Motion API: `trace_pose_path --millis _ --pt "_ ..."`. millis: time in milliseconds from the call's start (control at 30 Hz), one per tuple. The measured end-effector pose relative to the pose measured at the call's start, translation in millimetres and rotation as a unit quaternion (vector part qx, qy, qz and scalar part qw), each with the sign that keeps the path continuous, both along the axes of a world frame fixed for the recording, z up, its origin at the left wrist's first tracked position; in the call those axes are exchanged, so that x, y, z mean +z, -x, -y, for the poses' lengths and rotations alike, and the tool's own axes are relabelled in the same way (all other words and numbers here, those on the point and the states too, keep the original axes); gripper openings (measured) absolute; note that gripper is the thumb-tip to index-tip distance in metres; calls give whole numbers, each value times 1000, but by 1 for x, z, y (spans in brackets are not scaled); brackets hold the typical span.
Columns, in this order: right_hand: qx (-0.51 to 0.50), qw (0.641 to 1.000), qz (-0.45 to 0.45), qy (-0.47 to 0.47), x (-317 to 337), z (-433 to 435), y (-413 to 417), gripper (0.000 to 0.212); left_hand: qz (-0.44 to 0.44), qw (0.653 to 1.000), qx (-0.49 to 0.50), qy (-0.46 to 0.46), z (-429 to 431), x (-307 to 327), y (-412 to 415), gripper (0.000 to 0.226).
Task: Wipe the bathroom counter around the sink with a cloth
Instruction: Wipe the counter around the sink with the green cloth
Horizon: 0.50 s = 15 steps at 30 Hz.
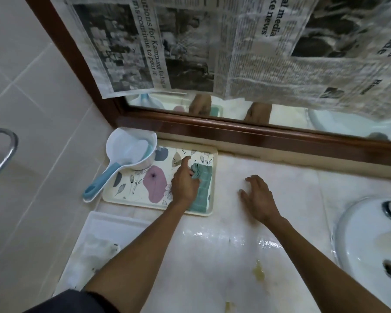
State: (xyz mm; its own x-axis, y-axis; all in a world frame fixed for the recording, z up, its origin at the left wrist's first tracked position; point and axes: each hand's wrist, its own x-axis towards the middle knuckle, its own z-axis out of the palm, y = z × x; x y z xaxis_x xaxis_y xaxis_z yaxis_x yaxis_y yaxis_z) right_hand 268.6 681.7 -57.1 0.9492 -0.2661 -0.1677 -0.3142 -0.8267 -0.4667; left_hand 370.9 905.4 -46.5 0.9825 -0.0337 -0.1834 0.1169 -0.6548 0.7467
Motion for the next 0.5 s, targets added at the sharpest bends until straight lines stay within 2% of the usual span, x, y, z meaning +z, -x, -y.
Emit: trace_pose_path --millis 100,200,400,500 --pt "9 1000 6 -4 -3 5 4 47 2 998 29 54 -1 5 -2 69" --pt "23 1000 7 -5 -4 12 7 47 0 991 40 131 1 19 0 71" --pt "31 999 -8 7 1 41 11 48 45 980 -35 192 33 76 24 70" --pt "23 999 -14 28 3 69 16 49 27 973 -51 224 59 90 35 65"
